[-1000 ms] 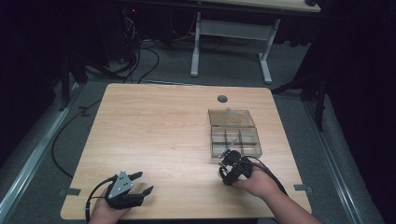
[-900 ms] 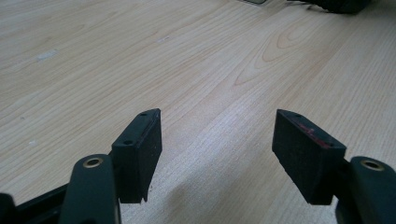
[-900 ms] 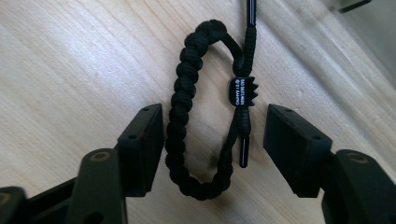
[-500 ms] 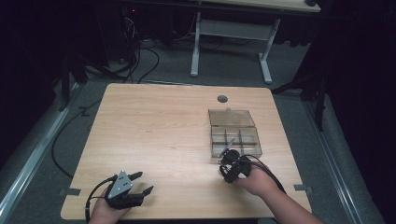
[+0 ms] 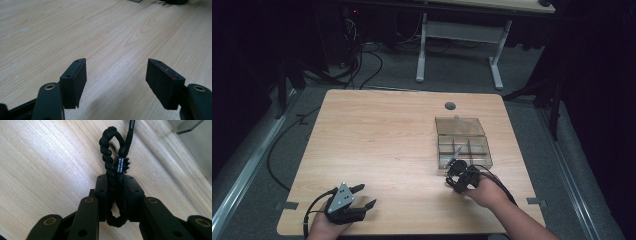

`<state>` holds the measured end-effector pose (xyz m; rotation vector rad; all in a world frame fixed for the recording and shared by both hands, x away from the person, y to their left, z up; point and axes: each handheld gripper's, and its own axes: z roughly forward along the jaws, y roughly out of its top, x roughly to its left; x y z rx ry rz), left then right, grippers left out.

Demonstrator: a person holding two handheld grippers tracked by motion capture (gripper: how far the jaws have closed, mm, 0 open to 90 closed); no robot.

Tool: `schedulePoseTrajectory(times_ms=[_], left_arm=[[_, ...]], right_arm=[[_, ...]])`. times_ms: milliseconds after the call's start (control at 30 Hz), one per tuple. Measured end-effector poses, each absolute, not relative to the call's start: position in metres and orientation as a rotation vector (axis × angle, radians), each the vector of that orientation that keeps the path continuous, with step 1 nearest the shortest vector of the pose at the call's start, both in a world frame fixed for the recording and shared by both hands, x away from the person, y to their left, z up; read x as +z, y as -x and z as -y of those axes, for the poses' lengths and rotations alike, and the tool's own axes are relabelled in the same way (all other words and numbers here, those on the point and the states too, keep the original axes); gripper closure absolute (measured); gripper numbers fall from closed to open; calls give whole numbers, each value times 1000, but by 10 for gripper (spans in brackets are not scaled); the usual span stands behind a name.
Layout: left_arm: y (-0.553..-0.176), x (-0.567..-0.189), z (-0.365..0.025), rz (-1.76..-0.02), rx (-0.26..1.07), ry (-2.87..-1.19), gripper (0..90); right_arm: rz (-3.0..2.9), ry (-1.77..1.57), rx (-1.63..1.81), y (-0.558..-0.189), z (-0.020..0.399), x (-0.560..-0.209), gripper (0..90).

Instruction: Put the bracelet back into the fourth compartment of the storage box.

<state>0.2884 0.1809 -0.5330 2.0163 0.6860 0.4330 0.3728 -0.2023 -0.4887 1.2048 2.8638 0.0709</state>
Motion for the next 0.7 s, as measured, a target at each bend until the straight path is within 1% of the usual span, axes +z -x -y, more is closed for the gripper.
schedulePoseTrajectory(times_ms=[133, 467, 700], left_arm=[[-288, -533, -181, -686, 435, -2017, 335], [-288, -533, -181, -687, 435, -2018, 335], [-288, -533, -181, -687, 436, -2019, 335]], right_arm=[[-2874, -1188, 59, -373, 201, -488, 782], [-2880, -1197, 66, -372, 202, -488, 784], [-2887, -1230, 109, -374, 210, -473, 783]])
